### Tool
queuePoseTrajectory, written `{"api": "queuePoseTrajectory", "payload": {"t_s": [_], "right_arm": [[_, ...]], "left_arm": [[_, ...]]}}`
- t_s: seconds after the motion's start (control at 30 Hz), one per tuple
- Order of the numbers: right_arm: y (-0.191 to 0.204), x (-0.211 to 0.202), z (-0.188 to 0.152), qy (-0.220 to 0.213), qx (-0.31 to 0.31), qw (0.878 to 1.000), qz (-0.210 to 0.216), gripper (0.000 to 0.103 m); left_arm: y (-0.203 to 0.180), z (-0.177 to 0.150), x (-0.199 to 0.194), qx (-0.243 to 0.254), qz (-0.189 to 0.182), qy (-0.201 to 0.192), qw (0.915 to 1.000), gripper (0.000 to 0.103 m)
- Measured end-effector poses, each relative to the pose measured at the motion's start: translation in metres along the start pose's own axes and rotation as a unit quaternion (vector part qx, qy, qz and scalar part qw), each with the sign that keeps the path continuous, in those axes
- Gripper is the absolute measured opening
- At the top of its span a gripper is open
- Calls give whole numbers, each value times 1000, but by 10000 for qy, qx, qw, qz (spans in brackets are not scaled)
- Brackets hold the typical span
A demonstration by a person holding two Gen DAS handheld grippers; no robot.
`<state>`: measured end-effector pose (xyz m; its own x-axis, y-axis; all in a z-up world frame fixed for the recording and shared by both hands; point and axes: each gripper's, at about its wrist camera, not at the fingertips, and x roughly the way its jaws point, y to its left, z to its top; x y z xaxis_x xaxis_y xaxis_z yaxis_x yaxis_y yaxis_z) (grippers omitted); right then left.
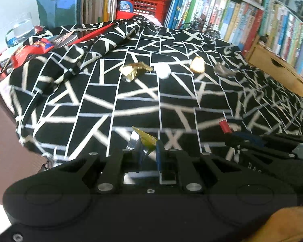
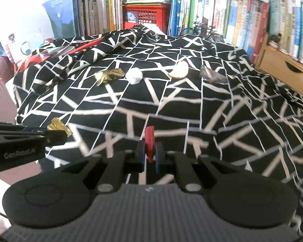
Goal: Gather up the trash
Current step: 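Carry the yellow wrapper and red stick in both grippers over the black bin, then open both grippers to drop the wrapper and red stick into the bin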
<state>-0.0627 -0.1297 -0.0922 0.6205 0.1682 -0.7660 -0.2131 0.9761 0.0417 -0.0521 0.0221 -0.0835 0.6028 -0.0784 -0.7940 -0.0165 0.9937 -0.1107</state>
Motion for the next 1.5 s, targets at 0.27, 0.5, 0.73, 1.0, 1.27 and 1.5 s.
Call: {"api": "queuePoseTrajectory", "payload": {"t_s": [0.27,0.5,0.73,1.0,1.27,1.5], "right_arm": [[37,-53,-58,-39,101,9998,-137,14],[77,-78,-101,184,-40,9998,-3,14],[111,-81,-131,426,-324,9984,194,14],[139,-65,-148,677,-645,9950,359,14],[160,-32,-162,866,-818,9918,472,14],[161,19,-192,1014,-803,9901,550,14]], "left_arm": [[28,-69,-62,235,-44,5,9997,12],[59,-129,-89,-2,40,280,9996,12],[87,-174,-96,-290,176,463,9984,12],[113,-202,-86,-608,211,655,9958,12],[130,-222,-54,-673,221,887,9935,13],[140,-247,8,-542,255,1005,9931,13]]}}
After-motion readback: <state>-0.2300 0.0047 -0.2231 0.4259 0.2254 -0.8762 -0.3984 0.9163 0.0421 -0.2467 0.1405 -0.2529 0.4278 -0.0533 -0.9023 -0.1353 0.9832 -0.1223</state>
